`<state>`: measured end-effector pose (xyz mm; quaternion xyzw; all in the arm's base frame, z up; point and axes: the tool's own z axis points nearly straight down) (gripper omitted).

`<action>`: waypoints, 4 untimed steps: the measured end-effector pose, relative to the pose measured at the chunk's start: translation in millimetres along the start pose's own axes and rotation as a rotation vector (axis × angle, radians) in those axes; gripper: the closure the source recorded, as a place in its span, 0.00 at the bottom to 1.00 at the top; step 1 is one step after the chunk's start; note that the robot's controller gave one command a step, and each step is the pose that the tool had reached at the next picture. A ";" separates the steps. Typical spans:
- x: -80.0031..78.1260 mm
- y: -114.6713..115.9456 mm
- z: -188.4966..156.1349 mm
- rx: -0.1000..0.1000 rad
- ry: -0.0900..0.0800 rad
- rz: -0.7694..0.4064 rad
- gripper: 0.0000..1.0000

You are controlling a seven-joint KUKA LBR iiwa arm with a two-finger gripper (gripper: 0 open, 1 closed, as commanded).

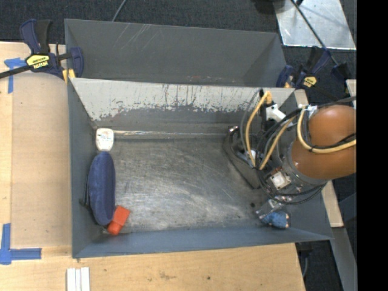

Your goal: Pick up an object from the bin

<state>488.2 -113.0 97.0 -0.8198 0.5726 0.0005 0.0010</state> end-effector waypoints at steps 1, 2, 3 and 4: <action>-8.9 -9.2 -22.8 0.002 0.001 -0.012 1.00; -12.2 -10.2 -66.3 0.003 0.002 0.019 1.00; -12.1 -9.2 -63.7 -0.002 0.000 0.021 1.00; -12.0 -9.1 -63.7 -0.003 0.000 0.022 1.00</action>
Offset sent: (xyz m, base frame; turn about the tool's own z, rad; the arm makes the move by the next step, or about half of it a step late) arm 0.0049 0.0107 0.0218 -0.0126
